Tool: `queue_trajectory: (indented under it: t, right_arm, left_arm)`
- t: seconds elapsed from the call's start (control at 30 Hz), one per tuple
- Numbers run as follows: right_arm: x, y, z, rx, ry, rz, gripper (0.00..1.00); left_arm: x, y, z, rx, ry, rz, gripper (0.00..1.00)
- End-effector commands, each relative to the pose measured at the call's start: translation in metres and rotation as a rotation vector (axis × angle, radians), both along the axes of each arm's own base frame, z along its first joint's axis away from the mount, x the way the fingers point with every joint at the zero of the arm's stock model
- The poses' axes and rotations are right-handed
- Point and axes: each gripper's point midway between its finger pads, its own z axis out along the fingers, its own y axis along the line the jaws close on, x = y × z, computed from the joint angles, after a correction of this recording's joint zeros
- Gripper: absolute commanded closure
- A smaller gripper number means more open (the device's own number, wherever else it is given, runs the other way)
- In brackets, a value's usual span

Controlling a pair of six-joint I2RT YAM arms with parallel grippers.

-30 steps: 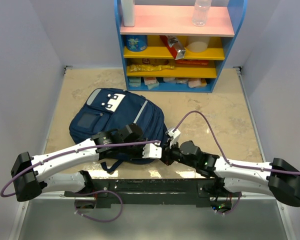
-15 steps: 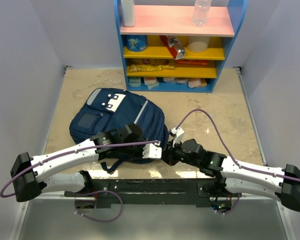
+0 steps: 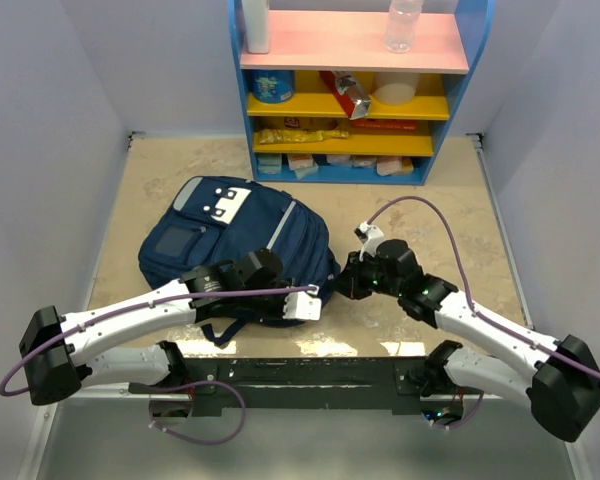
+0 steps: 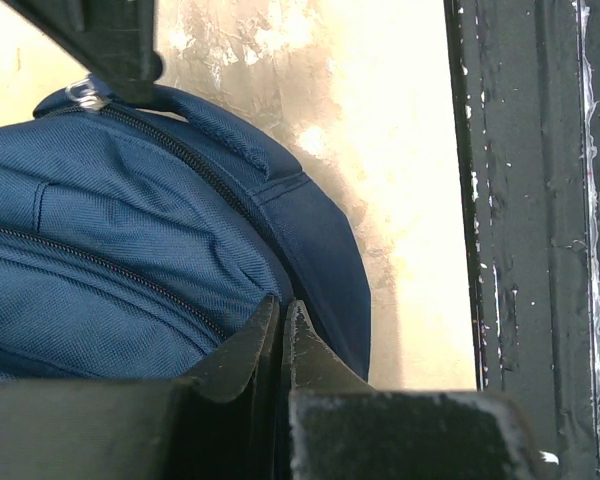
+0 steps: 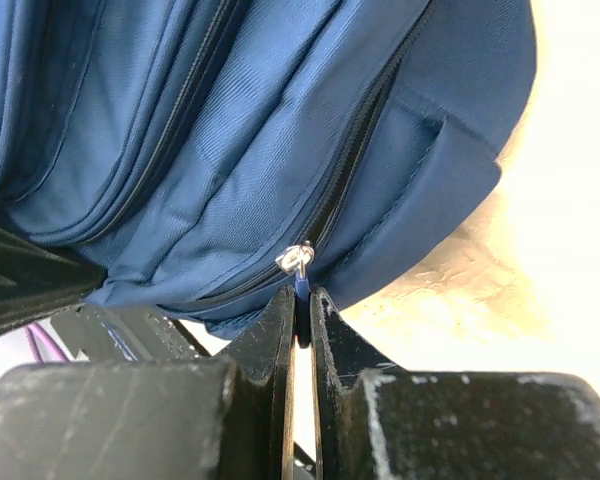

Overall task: Pack the student bag
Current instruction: Zip the student bag at the center of the board.

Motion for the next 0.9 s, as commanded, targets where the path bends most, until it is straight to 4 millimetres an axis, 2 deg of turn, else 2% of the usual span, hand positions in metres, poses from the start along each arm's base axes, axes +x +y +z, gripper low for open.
queue_trajectory:
  t: [0.0,0.07,0.2,0.23,0.3,0.33,0.37,0.57,0.67,0.7,0.73,0.87]
  right_arm:
    - [0.037,-0.004,0.031,0.028,-0.103,-0.042,1.0]
    - [0.044,-0.008,0.028,0.02,-0.104,-0.054,1.0]
    - [0.074,-0.005,0.034,0.05,-0.148,-0.052,1.0]
    - [0.082,-0.005,0.021,0.028,-0.126,-0.047,1.0]
    - [0.103,-0.009,0.026,0.037,-0.147,-0.065,1.0]
    - [0.11,-0.007,0.015,0.028,-0.121,-0.057,1.0]
    - [0.124,-0.009,0.026,0.038,-0.15,-0.074,1.0]
    - [0.173,0.002,0.037,0.035,-0.194,-0.055,1.0]
    - [0.192,-0.003,0.043,0.022,-0.221,-0.085,1.0]
    - [0.197,-0.004,0.039,0.014,-0.213,-0.09,1.0]
    - [0.204,-0.005,0.044,0.009,-0.229,-0.089,1.0]
    - [0.209,-0.012,0.034,-0.031,-0.218,-0.098,1.0]
  left_arm:
    - [-0.039,0.019,-0.021,0.077,0.152,-0.089,1.0]
    - [-0.044,0.019,-0.021,0.078,0.166,-0.11,1.0]
    - [-0.054,0.02,-0.018,0.077,0.198,-0.165,1.0]
    - [-0.056,0.021,-0.019,0.085,0.204,-0.181,1.0]
    - [-0.06,0.021,-0.016,0.08,0.218,-0.2,1.0]
    - [-0.063,0.022,-0.016,0.084,0.223,-0.212,1.0]
    - [-0.066,0.023,-0.016,0.084,0.233,-0.224,1.0]
    - [-0.077,0.032,-0.018,0.108,0.257,-0.286,1.0]
    - [-0.084,0.035,-0.019,0.114,0.275,-0.317,1.0]
    - [-0.086,0.036,-0.02,0.113,0.282,-0.323,1.0]
    - [-0.087,0.037,-0.02,0.116,0.283,-0.329,1.0]
    - [-0.092,0.04,-0.02,0.124,0.287,-0.361,1.0]
